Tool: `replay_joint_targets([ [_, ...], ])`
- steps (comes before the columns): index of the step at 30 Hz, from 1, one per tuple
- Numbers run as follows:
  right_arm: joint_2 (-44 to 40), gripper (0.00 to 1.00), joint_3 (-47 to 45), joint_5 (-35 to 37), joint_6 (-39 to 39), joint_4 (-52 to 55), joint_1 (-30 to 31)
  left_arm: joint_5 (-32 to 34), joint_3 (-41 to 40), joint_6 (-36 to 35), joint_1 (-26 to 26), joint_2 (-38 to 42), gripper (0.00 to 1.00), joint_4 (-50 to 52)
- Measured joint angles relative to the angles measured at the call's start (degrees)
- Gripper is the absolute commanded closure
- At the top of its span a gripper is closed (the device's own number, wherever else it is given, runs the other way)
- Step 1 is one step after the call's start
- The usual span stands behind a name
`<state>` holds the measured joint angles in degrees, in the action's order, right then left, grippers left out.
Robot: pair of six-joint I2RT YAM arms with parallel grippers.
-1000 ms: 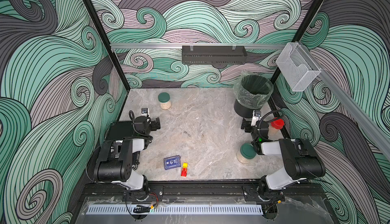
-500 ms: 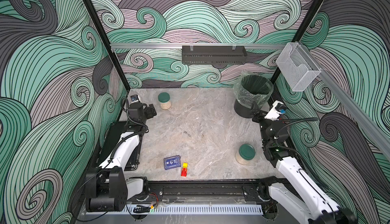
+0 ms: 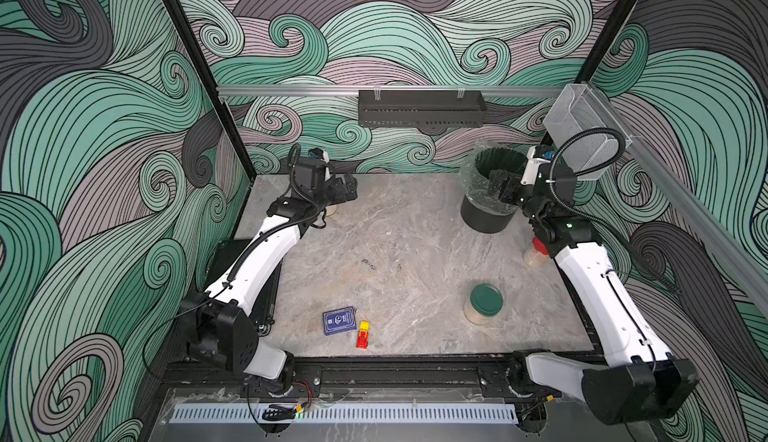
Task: Empty expired oatmeal from jars
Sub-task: Move the trash bin to the center of the board.
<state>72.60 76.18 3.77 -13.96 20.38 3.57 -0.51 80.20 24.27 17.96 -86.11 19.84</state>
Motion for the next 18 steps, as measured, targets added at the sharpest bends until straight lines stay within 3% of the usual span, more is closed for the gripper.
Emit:
replay_joint_targets([
  [6,10.6,0.01,10.1,-1.2,0.2,4.6,-7.6,-2.6,5.8,-0.5,3.7,-7.3,0.01,0.8],
  [18,28.3,0.01,29.4,3.4,3.3,13.4,-9.7,-7.7,16.3,-0.6,5.6,-16.2,0.01,3.1],
])
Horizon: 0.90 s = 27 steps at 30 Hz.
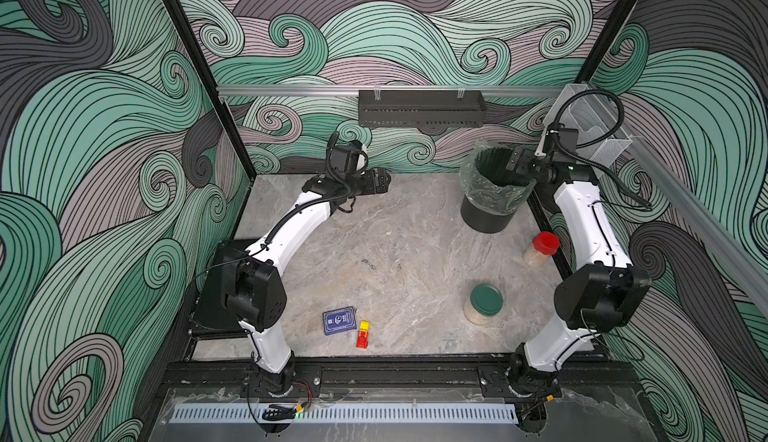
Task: Empty expired oatmeal from jars
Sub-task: Move the trash bin to the center of the board.
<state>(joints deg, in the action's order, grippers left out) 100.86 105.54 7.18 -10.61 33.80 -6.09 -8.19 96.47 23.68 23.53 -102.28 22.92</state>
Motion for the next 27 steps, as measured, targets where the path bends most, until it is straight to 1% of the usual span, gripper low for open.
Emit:
replay_joint_targets([
  [6,6.4,0.03,6.4,3.7,2.2,4.4,-0.6,-1.7,1.7,-0.1,0.1,-3.3,0.01,1.6],
  [14,10.7,0.11,7.3,5.9,3.5,8.9,-0.6,-3.1,1.7,-0.1,0.3,-3.8,0.01,2.2],
  [21,11.6,0.19,7.3,5.2,3.8,10.3,-0.7,-3.7,1.7,-0.1,0.3,-3.8,0.01,2.5],
  [25,11.7,0.22,7.3,3.1,3.5,10.6,-0.7,-3.9,1.7,-0.1,0.3,-3.8,0.01,2.6],
  [27,11.7,0.26,7.3,2.1,3.4,10.6,-0.8,-3.9,1.7,-0.1,0.3,-3.8,0.01,2.8],
])
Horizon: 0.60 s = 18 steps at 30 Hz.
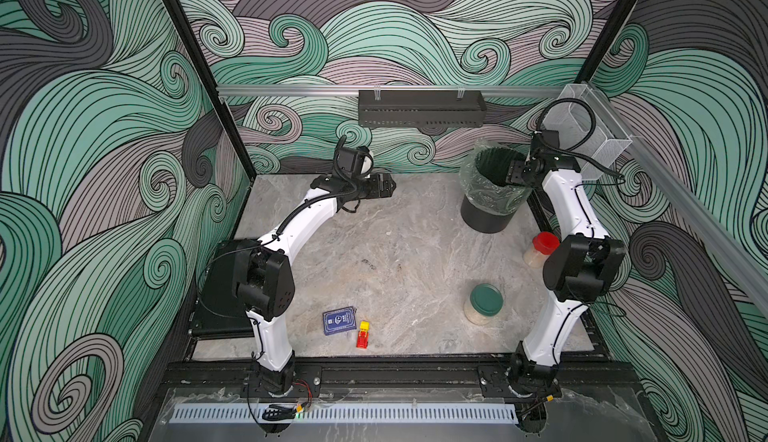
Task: Empty expired oatmeal from jars
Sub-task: Move the trash bin to the center of the board.
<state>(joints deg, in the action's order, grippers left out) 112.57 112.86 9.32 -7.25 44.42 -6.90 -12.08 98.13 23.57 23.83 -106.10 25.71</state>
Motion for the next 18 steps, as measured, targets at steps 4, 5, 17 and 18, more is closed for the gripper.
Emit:
replay_joint_targets([
  [4,0.0,0.29,0.0,-1.9,-0.5,0.1,-0.2,0.0,0.0,0.0,0.0,0.0,0.01,0.2],
  [5,0.0,0.29,0.0,-2.4,-0.7,0.2,-0.3,0.0,0.0,0.0,0.0,0.0,0.01,0.2],
  [17,0.0,0.34,-0.1,-6.1,-0.5,0.4,-0.6,-0.3,-0.1,0.0,0.0,0.0,0.01,0.7],
  [18,0.0,0.34,-0.2,-6.6,-0.3,0.4,-0.4,-0.3,-0.1,0.0,0.0,0.0,0.01,0.7],
])
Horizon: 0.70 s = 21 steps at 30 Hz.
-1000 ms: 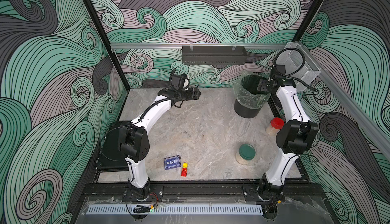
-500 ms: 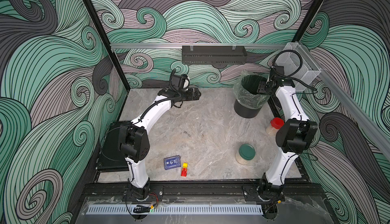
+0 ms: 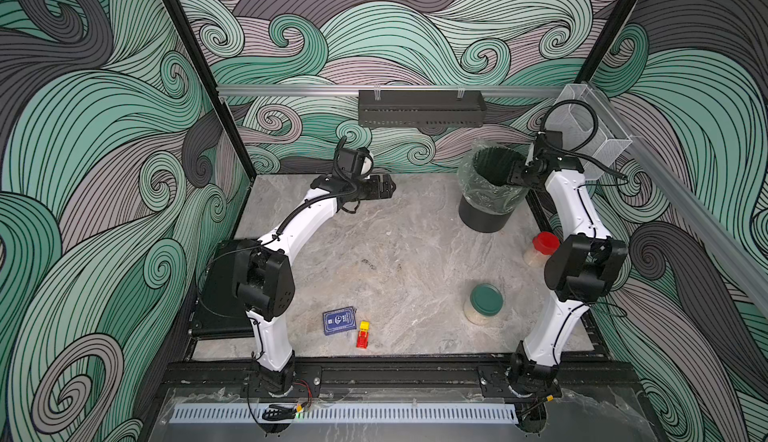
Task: Empty expired oatmeal from jars
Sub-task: Move the trash bin to the center of the board.
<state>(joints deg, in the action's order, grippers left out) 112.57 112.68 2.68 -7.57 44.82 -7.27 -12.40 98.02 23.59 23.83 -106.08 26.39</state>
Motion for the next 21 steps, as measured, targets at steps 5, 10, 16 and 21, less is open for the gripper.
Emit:
replay_joint_targets([
  [5,0.0,0.37,-0.7,-2.3,0.7,0.2,1.0,-0.3,-0.7,0.0,0.0,0.2,0.01,0.1],
  [10,-0.7,0.36,-2.9,-4.8,1.4,-0.1,1.9,-0.3,-1.3,0.0,0.0,0.6,0.02,0.7],
  [16,-2.4,0.36,-4.7,-6.7,2.7,0.5,3.8,-0.3,-1.9,0.1,0.0,2.5,0.02,1.2],
  [21,-3.9,0.36,-6.3,-8.0,3.1,1.4,6.2,-0.3,-4.5,0.4,0.0,5.1,0.01,1.1],
])
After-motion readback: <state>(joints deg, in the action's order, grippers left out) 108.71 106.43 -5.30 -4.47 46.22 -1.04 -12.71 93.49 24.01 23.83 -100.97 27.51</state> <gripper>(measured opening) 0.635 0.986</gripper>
